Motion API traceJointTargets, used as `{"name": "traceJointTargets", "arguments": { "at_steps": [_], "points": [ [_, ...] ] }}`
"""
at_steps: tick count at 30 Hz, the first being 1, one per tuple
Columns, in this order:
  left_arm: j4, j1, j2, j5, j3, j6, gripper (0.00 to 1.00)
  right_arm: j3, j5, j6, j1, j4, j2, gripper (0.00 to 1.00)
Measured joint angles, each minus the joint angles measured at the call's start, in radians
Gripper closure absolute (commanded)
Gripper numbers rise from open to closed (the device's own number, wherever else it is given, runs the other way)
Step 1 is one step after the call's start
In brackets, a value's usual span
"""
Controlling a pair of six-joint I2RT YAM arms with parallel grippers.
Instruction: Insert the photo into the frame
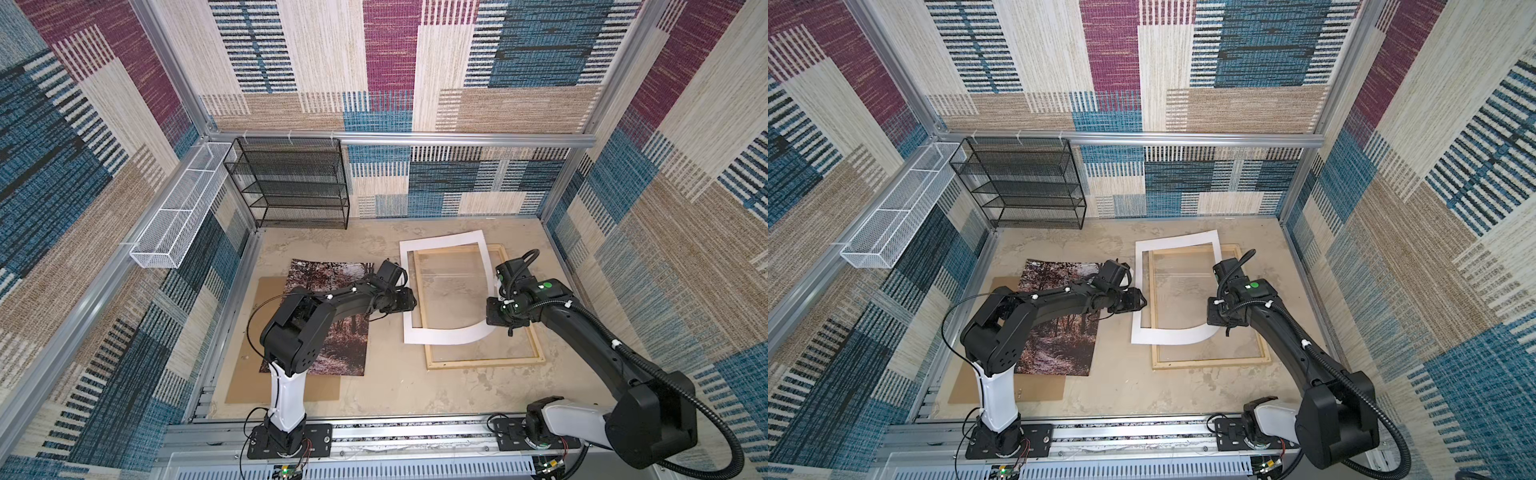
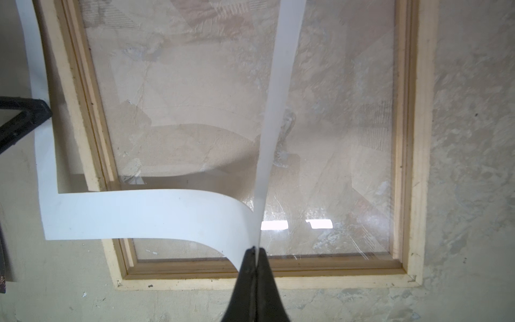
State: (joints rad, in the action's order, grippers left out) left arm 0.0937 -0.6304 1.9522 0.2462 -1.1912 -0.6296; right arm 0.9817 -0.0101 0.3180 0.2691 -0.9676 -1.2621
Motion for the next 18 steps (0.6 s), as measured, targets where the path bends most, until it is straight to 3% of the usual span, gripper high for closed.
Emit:
{"name": "traceJointTargets", "arguments": {
  "at_steps": [8,14,18],
  "points": [
    [-0.005,0.000,-0.043,0.019,0.044,-0.006,0.62,-0.001,-0.003,0.000,0.000,-0.001,-0.003,0.84],
    [-0.035,0.001,-0.067,0.031,0.072,-0.026,0.79,-0.001,-0.020,0.000,0.000,-0.002,-0.007,0.80],
    [-0.045,0.000,-0.067,0.048,0.075,-0.031,0.87,-0.001,-0.026,0.000,0.000,-0.002,-0.003,0.66]
  ]
}}
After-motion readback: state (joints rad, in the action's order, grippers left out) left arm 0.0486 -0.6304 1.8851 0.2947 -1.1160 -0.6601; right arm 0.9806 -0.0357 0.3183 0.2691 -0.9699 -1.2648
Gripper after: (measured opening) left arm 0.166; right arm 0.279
